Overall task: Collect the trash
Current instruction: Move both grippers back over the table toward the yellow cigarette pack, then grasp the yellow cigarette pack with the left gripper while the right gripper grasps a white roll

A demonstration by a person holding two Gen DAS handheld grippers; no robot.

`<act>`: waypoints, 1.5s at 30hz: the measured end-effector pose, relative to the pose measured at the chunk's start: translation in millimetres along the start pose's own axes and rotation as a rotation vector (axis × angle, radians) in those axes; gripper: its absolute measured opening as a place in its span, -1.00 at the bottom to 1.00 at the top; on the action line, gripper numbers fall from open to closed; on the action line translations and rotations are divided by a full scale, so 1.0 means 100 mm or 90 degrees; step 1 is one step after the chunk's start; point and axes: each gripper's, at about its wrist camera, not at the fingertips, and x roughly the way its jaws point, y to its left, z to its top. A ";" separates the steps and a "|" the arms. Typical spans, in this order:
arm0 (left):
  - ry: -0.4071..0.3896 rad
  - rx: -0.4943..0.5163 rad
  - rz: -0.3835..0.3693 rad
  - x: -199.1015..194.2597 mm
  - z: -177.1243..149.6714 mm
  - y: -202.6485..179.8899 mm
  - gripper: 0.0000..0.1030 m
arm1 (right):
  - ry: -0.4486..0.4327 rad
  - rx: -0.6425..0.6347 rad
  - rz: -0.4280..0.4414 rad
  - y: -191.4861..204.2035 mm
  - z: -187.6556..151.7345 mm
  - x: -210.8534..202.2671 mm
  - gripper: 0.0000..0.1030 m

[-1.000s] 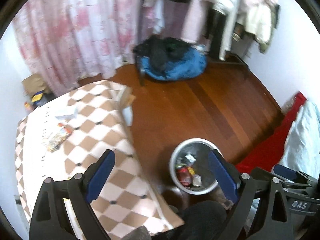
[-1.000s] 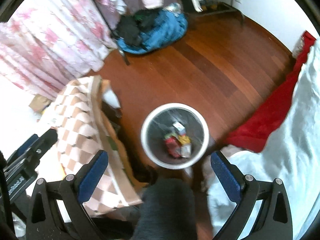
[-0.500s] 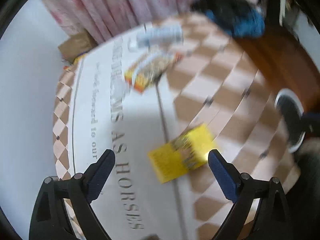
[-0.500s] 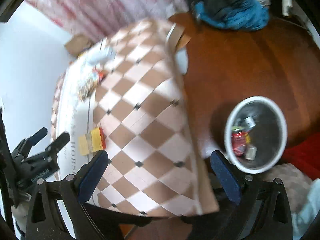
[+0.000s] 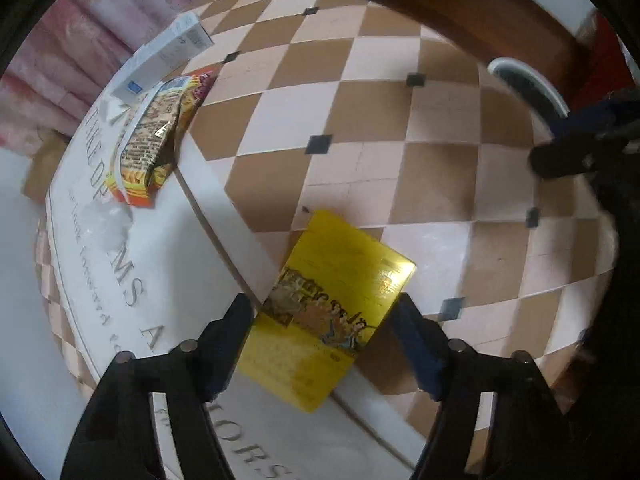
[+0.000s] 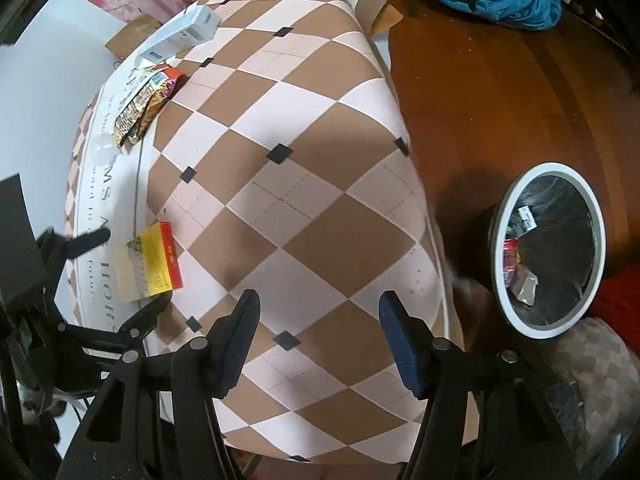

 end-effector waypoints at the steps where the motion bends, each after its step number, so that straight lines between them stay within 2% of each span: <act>1: 0.001 -0.005 0.002 0.00 -0.01 0.00 0.28 | 0.000 0.001 -0.001 -0.01 -0.01 0.00 0.26; 3: -0.003 -0.042 0.000 -0.01 -0.07 0.01 0.27 | 0.001 -0.001 -0.001 -0.01 0.01 -0.01 0.26; 5: -0.002 -0.144 -0.016 -0.03 -0.17 0.18 0.24 | 0.001 -0.001 -0.003 0.00 0.02 -0.02 0.26; 6: -0.009 -0.201 -0.025 -0.05 -0.23 0.29 0.14 | -0.001 -0.004 -0.002 0.01 0.02 -0.03 0.26; 7: -0.013 -0.265 -0.011 -0.09 -0.30 0.44 -0.04 | -0.003 -0.007 -0.002 0.03 0.02 -0.04 0.26; 8: -0.018 -0.316 -0.001 -0.11 -0.38 0.57 -0.12 | -0.006 -0.009 -0.001 0.05 0.03 -0.06 0.26; 11: -0.036 -0.462 -0.002 -0.13 -0.67 0.97 -0.12 | -0.017 -0.012 0.008 0.17 0.06 -0.12 0.26; 12: -0.033 -0.487 -0.009 -0.09 -0.74 1.06 -0.11 | -0.021 -0.016 0.013 0.23 0.07 -0.14 0.26; 13: -0.036 -0.518 -0.022 -0.06 -0.82 1.13 0.01 | -0.023 -0.022 0.017 0.30 0.09 -0.15 0.26; 15: -0.054 -0.563 -0.072 -0.02 -0.95 1.22 0.01 | -0.025 -0.041 0.019 0.48 0.16 -0.14 0.26; 18: -0.058 -0.567 -0.103 0.02 -0.99 1.24 0.20 | -0.024 -0.058 0.026 0.74 0.27 -0.10 0.26; 20: -0.045 -0.542 -0.090 0.02 -0.93 1.20 0.30 | -0.027 -0.062 0.028 0.86 0.32 -0.10 0.26; 24: -0.005 -0.422 -0.003 0.02 -0.73 0.91 0.38 | -0.026 -0.064 0.023 1.00 0.37 -0.06 0.26; 25: -0.011 -0.412 0.009 0.01 -0.74 0.87 0.38 | -0.024 -0.062 0.023 1.02 0.37 -0.04 0.26; 26: -0.012 -0.428 -0.003 0.01 -0.78 0.90 0.36 | -0.022 -0.056 0.021 1.02 0.36 -0.02 0.26; 27: -0.018 -0.441 -0.011 -0.01 -0.81 0.93 0.27 | -0.021 -0.053 0.020 1.02 0.36 0.01 0.26; 28: -0.019 -0.451 -0.007 -0.02 -0.85 0.96 0.02 | -0.019 -0.051 0.020 1.02 0.35 0.03 0.26; 32: -0.050 -0.510 0.024 -0.13 -1.14 1.24 0.02 | -0.015 -0.048 0.016 1.02 0.36 0.10 0.26; 36: -0.054 -0.590 0.066 -0.13 -1.47 1.59 0.02 | -0.024 -0.066 0.037 1.22 0.44 0.12 0.26; 38: -0.054 -0.641 0.069 -0.10 -1.63 1.78 0.02 | -0.032 -0.088 0.060 1.45 0.54 0.13 0.26; 40: -0.053 -0.670 0.051 0.01 -1.61 1.96 0.02 | -0.041 -0.111 0.079 1.69 0.66 0.15 0.25; 42: -0.050 -0.677 0.044 0.01 -1.61 1.96 0.02 | -0.045 -0.117 0.105 1.92 0.80 0.20 0.22; 45: -0.047 -0.661 0.064 0.02 -1.57 1.88 0.03 | -0.042 -0.126 0.110 2.25 1.03 0.32 0.13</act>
